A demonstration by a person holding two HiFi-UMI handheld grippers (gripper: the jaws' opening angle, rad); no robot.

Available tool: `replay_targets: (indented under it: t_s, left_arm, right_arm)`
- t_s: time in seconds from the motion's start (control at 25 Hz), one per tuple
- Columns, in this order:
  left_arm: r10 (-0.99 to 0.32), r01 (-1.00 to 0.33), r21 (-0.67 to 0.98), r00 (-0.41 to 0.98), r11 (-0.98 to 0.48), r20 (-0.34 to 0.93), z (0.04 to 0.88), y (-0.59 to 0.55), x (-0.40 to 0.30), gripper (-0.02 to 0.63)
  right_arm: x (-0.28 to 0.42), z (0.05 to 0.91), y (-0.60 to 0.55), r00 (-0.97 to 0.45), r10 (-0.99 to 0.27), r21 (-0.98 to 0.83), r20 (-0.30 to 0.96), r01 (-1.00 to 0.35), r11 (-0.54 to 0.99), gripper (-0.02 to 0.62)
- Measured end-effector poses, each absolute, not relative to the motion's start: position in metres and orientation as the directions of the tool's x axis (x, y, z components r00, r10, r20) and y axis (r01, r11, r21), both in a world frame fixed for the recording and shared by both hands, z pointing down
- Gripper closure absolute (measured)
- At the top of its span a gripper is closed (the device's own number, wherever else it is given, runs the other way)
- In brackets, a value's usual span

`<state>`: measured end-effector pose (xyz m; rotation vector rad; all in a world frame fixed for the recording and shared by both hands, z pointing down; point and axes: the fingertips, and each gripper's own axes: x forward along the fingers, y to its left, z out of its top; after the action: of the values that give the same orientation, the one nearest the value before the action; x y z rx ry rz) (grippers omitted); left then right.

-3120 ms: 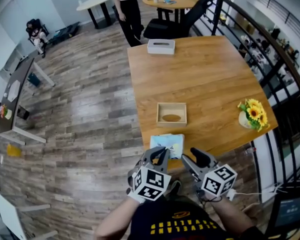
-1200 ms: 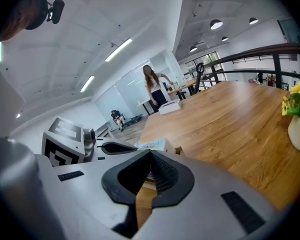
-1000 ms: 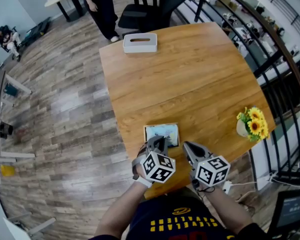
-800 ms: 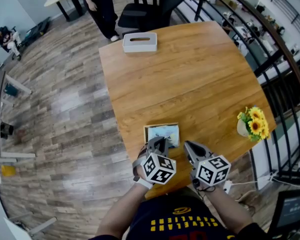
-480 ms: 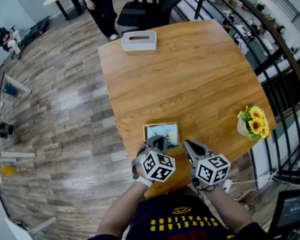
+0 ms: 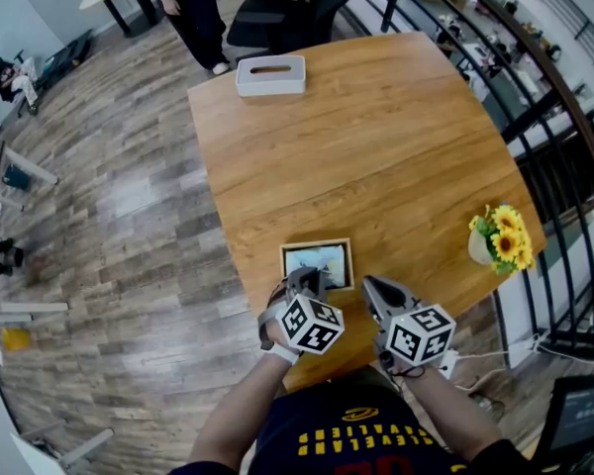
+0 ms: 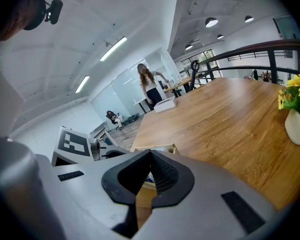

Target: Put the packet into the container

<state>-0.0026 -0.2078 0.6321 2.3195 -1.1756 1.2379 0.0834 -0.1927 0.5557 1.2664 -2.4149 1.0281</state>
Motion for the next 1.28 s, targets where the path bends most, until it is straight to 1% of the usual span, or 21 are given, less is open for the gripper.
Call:
replay_targets:
  t_s: [0.52,0.84,0.96,1.08,1.28]
  left_arm:
    - [-0.525,-0.752,-0.146,0.293,-0.643,0.799,0.645,-0.213,-0.001,0.603]
    - [-0.519,-0.77,-0.113,0.307,-0.628,0.798,0.647,-0.214,0.0,0.589]
    - [-0.529,-0.778,-0.107,0.313,-0.619,0.789,0.644,-0.215,-0.001,0.577]
    - [-0.546,-0.788,-0.096,0.327,-0.608,0.771,0.638,-0.218,-0.001,0.543]
    - [-0.566,-0.797,-0.081,0.349,-0.599,0.747,0.625,-0.22,-0.001,0.529]
  right_arm:
    - [0.078,0.558,-0.189,-0.602,-0.622,-0.472,0.501,-0.792,0.386,0.586]
    - [0.077,0.558,-0.187,-0.601,-0.625,-0.477,0.497,-0.792,0.382,0.586]
    - [0.075,0.557,-0.187,-0.604,-0.625,-0.479,0.495,-0.79,0.384,0.586]
    - [0.073,0.556,-0.187,-0.606,-0.625,-0.479,0.492,-0.788,0.388,0.586]
    - [0.071,0.553,-0.185,-0.608,-0.627,-0.479,0.487,-0.786,0.39,0.586]
